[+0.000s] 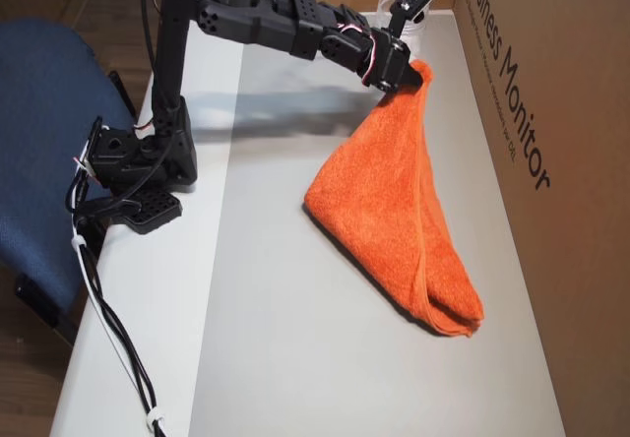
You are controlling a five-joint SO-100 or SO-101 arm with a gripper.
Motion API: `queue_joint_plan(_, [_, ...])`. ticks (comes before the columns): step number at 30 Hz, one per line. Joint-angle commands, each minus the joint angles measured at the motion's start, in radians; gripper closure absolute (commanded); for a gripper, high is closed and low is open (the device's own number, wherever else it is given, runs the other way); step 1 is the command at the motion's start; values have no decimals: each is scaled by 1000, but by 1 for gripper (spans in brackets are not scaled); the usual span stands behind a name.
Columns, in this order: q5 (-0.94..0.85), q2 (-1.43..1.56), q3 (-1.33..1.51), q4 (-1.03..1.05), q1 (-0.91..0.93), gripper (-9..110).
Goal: Fold the blanket.
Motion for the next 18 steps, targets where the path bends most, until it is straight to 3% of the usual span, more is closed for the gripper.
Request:
queue_joint_plan(1, [-17,-26,-106,-21,-41,102])
queue_joint_plan(11, [-49,-100,-118,-21,-115,101])
queue_joint_plan(18, [-153,-104,-112,-5,-115,93])
